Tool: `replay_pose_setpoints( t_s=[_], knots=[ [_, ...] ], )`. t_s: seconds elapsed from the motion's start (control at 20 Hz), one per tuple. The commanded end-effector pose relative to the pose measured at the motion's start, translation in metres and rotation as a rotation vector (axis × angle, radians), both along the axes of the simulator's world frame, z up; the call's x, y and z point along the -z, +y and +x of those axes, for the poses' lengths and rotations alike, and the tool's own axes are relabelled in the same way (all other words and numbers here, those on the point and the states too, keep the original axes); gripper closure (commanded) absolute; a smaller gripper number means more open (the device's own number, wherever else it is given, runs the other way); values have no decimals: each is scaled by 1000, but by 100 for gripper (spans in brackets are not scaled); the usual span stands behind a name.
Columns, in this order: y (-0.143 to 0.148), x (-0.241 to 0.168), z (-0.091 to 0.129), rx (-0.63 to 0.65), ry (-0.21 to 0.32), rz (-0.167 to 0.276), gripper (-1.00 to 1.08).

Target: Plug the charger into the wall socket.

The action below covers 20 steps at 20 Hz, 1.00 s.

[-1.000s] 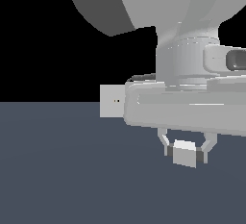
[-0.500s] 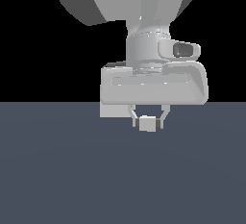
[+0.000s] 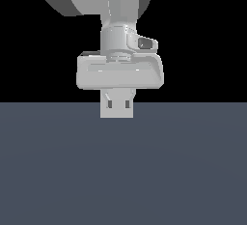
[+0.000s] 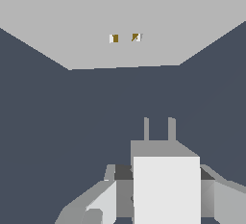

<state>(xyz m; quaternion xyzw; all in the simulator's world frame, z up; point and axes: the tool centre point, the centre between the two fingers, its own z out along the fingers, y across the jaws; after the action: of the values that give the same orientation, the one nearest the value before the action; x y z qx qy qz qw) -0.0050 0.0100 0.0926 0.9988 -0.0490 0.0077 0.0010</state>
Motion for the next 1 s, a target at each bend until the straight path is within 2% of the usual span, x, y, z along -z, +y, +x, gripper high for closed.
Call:
replay_pose_setpoints(
  t_s=[0.0,0.6,0.95],
  knots=[
    [8,-5,5,-26,1,0,108],
    [15,-7,10,-44,1,1,108],
    [14,-7,26,-44,1,1,108]
  ],
)
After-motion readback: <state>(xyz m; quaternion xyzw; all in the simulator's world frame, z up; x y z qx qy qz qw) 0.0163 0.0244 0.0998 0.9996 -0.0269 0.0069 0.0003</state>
